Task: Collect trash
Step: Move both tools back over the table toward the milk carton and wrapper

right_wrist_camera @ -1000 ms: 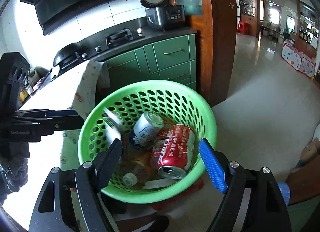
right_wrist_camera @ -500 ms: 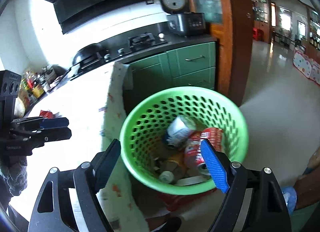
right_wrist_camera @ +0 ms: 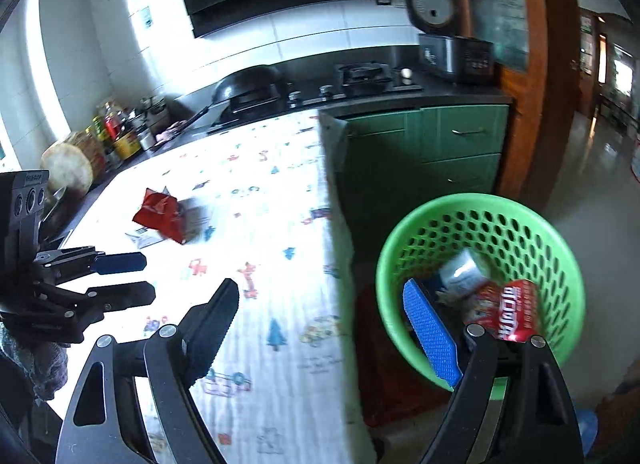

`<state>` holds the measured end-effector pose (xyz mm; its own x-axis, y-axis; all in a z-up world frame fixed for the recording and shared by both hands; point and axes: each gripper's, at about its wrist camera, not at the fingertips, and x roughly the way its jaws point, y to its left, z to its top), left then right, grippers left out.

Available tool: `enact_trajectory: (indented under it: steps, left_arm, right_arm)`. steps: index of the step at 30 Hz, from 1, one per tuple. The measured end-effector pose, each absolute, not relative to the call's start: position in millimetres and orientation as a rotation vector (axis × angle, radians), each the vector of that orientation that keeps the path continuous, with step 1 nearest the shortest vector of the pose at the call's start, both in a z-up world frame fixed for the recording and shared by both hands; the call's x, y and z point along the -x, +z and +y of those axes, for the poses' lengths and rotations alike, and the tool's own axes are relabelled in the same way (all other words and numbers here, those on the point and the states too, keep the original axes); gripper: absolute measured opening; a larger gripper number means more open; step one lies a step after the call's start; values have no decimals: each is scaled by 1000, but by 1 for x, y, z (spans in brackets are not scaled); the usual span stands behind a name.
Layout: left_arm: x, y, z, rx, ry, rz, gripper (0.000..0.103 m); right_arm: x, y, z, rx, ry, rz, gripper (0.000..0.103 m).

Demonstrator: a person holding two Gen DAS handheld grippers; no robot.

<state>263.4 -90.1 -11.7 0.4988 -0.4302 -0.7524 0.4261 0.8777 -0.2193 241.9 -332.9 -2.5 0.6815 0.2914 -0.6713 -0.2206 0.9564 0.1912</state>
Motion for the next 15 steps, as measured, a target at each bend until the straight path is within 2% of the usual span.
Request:
enact_trajectory:
  steps: [15]
  left_arm:
    - [-257, -20, 8, 62, -344, 892, 65]
  right_arm:
    - [-266, -7, -227, -20, 431, 805, 82]
